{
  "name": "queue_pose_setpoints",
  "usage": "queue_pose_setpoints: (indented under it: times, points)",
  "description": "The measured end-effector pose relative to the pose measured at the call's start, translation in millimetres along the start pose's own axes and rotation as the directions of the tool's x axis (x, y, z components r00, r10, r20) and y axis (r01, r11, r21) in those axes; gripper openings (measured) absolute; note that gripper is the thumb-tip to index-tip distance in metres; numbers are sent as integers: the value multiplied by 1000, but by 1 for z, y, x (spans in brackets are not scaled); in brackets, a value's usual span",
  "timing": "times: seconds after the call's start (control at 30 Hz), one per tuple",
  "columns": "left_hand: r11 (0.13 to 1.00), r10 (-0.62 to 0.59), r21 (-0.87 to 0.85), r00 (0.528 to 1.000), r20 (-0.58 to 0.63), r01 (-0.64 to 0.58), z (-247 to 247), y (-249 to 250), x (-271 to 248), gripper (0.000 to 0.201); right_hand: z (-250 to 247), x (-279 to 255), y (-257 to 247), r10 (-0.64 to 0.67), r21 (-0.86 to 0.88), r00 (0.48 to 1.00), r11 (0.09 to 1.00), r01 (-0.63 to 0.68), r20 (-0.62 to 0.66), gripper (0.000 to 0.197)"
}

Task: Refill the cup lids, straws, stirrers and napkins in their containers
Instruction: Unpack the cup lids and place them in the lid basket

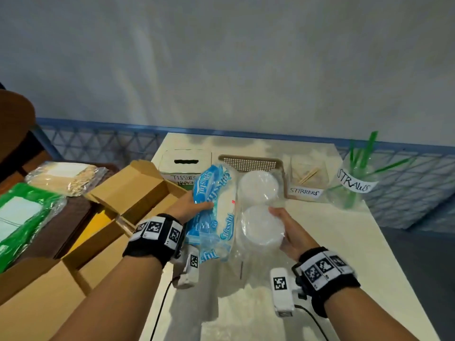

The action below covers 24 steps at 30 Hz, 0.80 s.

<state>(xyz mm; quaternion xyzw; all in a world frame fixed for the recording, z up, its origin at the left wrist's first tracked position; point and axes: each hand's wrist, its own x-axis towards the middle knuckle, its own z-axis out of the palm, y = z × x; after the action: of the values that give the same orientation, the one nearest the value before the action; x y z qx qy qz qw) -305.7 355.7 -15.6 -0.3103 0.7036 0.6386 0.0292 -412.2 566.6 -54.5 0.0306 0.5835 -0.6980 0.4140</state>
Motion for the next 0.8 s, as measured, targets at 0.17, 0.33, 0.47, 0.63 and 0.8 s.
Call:
queue_pose_setpoints:
  times: [0.17,0.33,0.47,0.63,0.8]
  points:
    - [991,-123,56,992,-13,123,4,-35,18,43,-4,27,24,133,-89,991,987,-132,6,18]
    - [958,-219,180,975,-30,221,5,-55,27,39,-6,48,46,198,-167,980,966,-197,-11,32]
    - [958,-230,171,973,-13,228,5,-64,32,43,-8,53,52,142,-250,989,957,-147,-39,24]
    - [869,-217,419,963,-160,266,7,-83,42,47,-3,61,54,37,-430,991,899,-88,-127,36]
    - [824,-123,508,954,-273,251,19,-88,40,40,-2,71,60,-87,-643,973,763,-74,-215,41]
